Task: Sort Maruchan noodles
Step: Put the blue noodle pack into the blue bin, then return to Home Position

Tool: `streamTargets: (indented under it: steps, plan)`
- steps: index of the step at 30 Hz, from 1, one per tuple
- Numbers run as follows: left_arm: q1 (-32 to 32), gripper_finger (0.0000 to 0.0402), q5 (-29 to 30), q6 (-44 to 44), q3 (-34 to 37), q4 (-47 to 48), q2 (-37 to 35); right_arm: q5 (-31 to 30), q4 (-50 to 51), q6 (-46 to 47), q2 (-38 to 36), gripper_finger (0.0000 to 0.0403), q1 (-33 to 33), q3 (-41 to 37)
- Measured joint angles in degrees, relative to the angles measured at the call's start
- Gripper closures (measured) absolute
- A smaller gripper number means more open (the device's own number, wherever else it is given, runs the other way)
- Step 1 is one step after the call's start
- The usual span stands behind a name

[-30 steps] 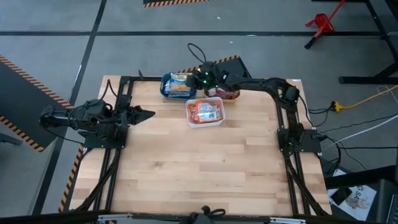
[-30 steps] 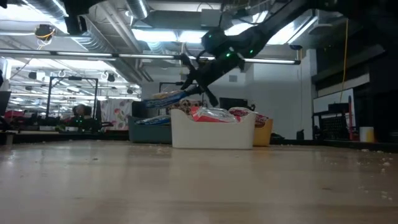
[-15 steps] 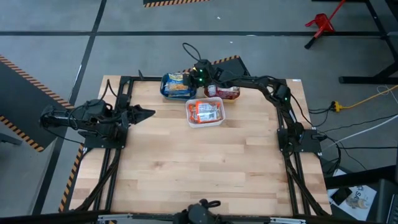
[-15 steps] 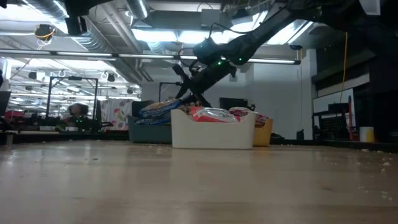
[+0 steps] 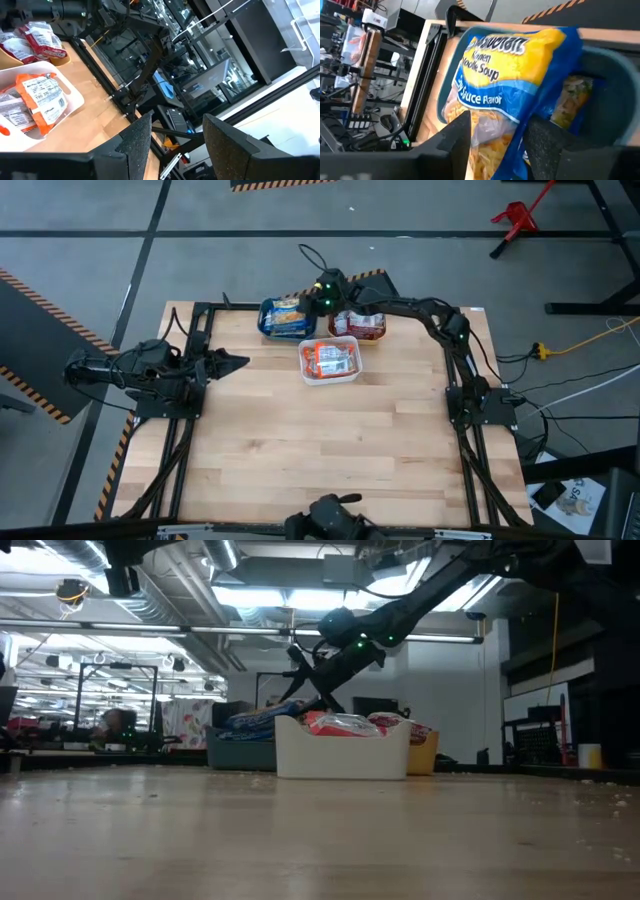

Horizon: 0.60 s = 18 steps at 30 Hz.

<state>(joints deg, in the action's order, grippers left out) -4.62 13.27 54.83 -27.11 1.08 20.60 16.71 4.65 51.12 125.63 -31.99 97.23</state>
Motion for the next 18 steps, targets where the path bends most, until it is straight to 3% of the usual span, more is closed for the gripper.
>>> streamTargets:
  steps: [11,18]
  plan:
    - [0.00,0.0227,-0.50,-1.44,-0.04,0.24,0.00,3.07,10.54,-1.92,-2.06,0.0242,-1.85,0.00]
    - [-0.02,0.0227,-0.49,-1.57,-0.04,-0.02,0.00,2.46,12.37,-6.51,-8.20,0.0242,-1.90,-0.02]
